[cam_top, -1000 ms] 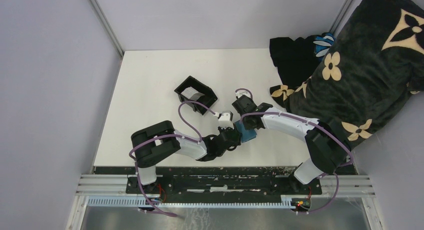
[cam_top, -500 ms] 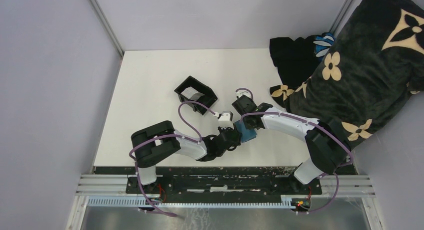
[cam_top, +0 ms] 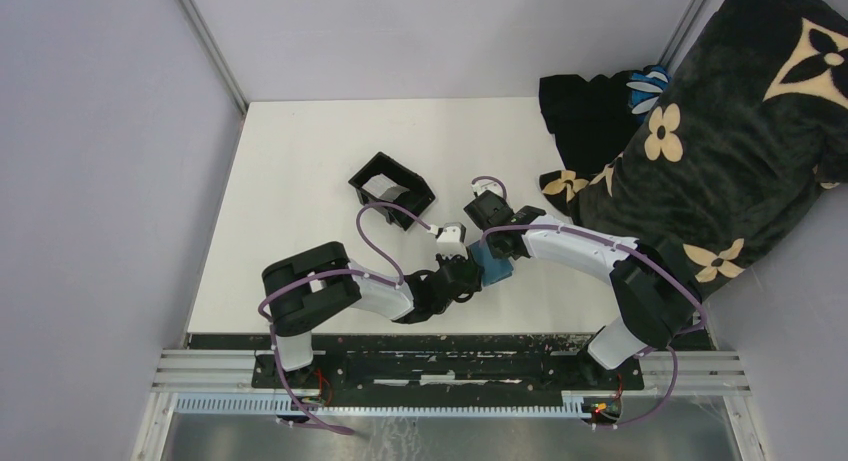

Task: Put the credit cards into the card holder
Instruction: Close the card holder at the center of the board.

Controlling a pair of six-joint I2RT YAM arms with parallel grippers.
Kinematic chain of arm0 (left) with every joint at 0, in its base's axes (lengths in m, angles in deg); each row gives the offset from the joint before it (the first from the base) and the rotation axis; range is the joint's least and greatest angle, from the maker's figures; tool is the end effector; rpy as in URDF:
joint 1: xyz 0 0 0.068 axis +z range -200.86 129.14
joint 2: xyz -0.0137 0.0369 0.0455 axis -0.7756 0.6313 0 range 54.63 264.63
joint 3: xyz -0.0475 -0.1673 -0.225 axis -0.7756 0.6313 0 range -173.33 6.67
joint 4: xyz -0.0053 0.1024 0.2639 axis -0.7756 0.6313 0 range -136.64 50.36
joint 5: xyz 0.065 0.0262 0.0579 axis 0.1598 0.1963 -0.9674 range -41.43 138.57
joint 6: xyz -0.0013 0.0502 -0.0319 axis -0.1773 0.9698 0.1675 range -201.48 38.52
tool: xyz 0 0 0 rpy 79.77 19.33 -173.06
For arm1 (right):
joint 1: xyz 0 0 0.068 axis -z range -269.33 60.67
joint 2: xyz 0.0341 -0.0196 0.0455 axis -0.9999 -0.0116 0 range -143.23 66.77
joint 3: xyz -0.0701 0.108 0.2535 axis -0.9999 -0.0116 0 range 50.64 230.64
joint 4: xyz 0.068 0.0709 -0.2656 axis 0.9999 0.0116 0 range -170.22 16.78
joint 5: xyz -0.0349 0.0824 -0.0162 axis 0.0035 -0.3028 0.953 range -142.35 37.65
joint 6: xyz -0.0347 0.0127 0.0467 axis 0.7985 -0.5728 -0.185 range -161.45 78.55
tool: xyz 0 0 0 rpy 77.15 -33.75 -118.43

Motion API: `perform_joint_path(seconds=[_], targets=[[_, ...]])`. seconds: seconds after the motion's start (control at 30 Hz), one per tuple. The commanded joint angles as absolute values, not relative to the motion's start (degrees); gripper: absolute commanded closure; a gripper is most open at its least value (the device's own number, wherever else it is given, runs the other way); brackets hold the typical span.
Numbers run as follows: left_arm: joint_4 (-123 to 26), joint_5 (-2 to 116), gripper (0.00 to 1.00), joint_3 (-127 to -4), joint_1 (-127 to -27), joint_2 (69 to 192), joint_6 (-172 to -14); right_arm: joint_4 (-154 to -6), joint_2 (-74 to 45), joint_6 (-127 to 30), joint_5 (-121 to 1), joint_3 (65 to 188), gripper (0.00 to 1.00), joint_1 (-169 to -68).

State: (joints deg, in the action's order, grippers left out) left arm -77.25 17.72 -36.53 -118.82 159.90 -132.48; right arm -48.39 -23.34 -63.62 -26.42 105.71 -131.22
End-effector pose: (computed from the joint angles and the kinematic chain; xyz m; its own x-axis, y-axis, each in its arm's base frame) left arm 0.1582 -0.3311 0.1129 -0.6141 -0.2610 -0.7448 0.2453 0.8338 -0.4945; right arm 0.2502 0.1986 0.1805 -0.8123 -0.2727 -0.5156 -0.1792 0.9579 -0.2243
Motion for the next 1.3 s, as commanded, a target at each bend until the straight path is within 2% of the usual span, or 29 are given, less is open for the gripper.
perform_joint_path(seconds=[0.0,0.3,0.6,0.93,1.27], targets=[[-75.63,18.51,0.78,-36.74,-119.53,160.14,-133.43,-49.46,-22.82,-63.3,-25.93,107.5,0.73,-131.08],[-75.55,18.5,0.78,-36.74,-119.58,160.23,-133.42,-49.65,-23.65,-63.26,-27.33,107.51,0.79,-130.95],[-75.55,18.26,0.78,-36.88,-119.63,160.56,-133.42,-49.97,-23.6,-63.46,-29.24,106.96,0.93,-130.06],[-74.23,16.69,0.76,-38.28,-119.58,159.41,-130.96,-50.08,-21.89,-63.39,-28.65,106.63,0.99,-129.63],[-72.24,15.92,0.72,-40.15,-119.58,159.8,-128.6,-48.89,-19.38,-62.79,-29.38,107.49,0.99,-129.76]])
